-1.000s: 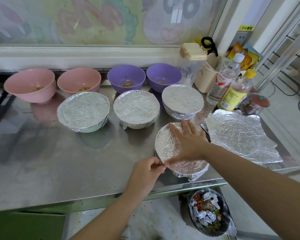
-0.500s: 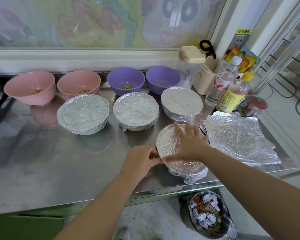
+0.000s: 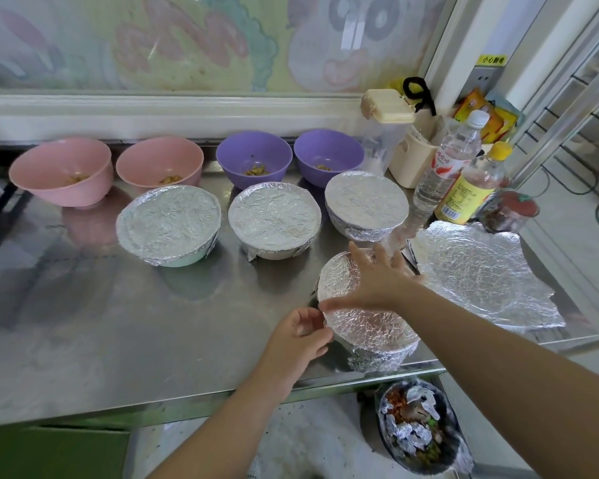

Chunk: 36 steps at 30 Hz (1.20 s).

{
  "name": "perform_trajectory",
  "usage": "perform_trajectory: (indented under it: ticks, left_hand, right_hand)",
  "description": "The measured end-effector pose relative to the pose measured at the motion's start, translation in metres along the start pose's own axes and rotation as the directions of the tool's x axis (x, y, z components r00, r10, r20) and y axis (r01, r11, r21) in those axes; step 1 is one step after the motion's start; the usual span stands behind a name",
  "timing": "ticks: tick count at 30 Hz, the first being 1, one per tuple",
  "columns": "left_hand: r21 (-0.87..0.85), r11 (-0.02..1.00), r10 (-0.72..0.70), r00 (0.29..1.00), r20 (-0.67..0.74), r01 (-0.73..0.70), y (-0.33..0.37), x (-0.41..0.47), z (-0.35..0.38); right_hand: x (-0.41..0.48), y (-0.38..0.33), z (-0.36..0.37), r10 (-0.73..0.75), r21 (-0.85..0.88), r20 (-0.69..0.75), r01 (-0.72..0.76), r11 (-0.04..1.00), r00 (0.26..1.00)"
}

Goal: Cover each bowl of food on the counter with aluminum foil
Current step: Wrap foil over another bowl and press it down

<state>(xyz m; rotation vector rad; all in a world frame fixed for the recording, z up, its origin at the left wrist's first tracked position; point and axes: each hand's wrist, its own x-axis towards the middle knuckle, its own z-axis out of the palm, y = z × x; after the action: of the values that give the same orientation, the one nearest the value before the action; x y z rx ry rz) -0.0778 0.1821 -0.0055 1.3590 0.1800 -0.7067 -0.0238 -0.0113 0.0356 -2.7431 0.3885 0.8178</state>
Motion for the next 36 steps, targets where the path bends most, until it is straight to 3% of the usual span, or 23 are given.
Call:
perform_trajectory:
  ticks: [3,9,18,26,33,36]
  left_hand:
    - [0.038,0.999,0.017,0.999,0.048,-0.019,-0.002,-0.002,-0.002]
    - [0.080,0.994,0.069,0.997,0.031,-0.071,-0.002,0.004,-0.005]
    - [0.277,0.953,0.130,0.991,-0.004,-0.124,0.007,0.009,-0.009]
    - [0.451,0.892,0.024,0.998,-0.066,0.009,0.036,0.007,-0.005]
    - [0.653,0.757,0.168,0.974,-0.150,-0.030,0.035,0.001,0.006]
    - [0.620,0.785,0.086,0.990,-0.113,0.002,0.038,-0.003,0.004]
  right_hand:
    - [0.000,0.000,0.001,0.003,0.015,-0.001,-0.003,1.000,1.000]
    - [-0.003,-0.001,0.001,0.016,-0.009,-0.012,-0.016,1.000,1.000]
    - [0.002,0.001,0.005,0.009,-0.003,-0.015,-0.009,1.000,1.000]
    - [-0.002,-0.003,0.005,0.036,-0.003,-0.035,-0.036,0.999,0.999]
    - [-0.002,-0.005,0.006,0.038,0.002,-0.050,-0.038,0.999,0.998]
    - [-0.001,-0.004,0.007,0.042,0.007,-0.053,-0.042,0.999,0.998]
